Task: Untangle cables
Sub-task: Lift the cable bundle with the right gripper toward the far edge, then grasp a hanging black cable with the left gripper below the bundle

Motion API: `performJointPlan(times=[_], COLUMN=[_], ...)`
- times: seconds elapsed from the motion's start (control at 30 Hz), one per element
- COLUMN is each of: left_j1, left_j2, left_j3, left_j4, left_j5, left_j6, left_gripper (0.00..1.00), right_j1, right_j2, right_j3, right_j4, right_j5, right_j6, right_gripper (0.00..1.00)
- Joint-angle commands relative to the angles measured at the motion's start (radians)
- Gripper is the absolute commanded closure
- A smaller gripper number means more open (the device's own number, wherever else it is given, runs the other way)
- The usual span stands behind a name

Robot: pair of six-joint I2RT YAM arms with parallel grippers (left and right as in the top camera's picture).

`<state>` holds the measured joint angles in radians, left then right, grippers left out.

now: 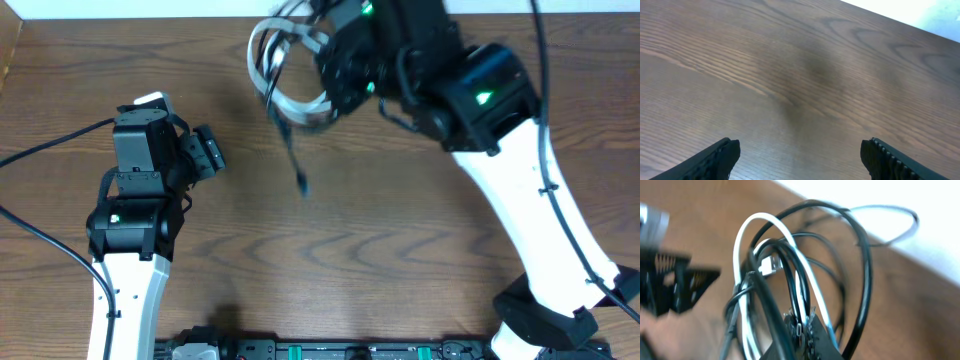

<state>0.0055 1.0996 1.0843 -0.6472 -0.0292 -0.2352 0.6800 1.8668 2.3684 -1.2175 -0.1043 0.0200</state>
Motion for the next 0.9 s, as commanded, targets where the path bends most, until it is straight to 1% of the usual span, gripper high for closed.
performJointPlan(times=[0.0,0.1,0.17,0.23,0.3,0.33,0.4,0.47,0.53,0.67,0.77,0.87], left_j1=[0.004,0.004,0.004,0.005,0.004,0.004,0.004,-0.002,-0.013,-0.038,-0.06,-0.087], left_j2=[-0.004,-0.005,-0.005,-0.005,-0.005,-0.004,0.003,0.021,0.043,0.111,0.171,0.227], left_j3=[0.016,0.016,0.016,0.016,0.016,0.016,0.016,0.016,0.016,0.016,0.016,0.016], left_j4=[0.0,0.0,0.0,0.005,0.028,0.046,0.097,0.159,0.196,0.214,0.233,0.29], left_j5=[0.026,0.026,0.027,0.055,0.159,0.236,0.435,0.628,0.719,0.733,0.745,0.808], left_j6=[0.013,0.013,0.013,0.013,0.013,0.014,0.039,0.089,0.134,0.198,0.202,0.202], left_gripper=[0.17,0.17,0.17,0.19,0.24,0.26,0.29,0.31,0.32,0.33,0.33,0.28], right_j1=[0.029,0.04,0.04,0.039,0.033,0.029,0.022,0.02,0.023,0.04,0.042,0.042], right_j2=[0.084,0.113,0.106,0.091,0.079,0.078,0.077,0.077,0.074,0.059,0.047,0.039], right_j3=[-0.108,-0.167,-0.142,-0.079,-0.009,0.015,0.037,0.037,0.04,0.088,0.151,0.185], right_j4=[-0.06,-0.09,-0.09,-0.083,-0.069,-0.063,-0.058,-0.058,-0.056,-0.043,-0.045,-0.058], right_j5=[0.037,0.108,0.166,0.202,0.209,0.205,0.187,0.166,0.165,0.166,0.166,0.165], right_j6=[-0.028,-0.001,0.008,-0.009,-0.056,-0.063,-0.063,-0.063,-0.062,-0.071,-0.07,-0.07], right_gripper=[0.99,0.99,0.99,0.99,0.99,0.99,0.99,0.99,0.99,0.99,0.99,0.99])
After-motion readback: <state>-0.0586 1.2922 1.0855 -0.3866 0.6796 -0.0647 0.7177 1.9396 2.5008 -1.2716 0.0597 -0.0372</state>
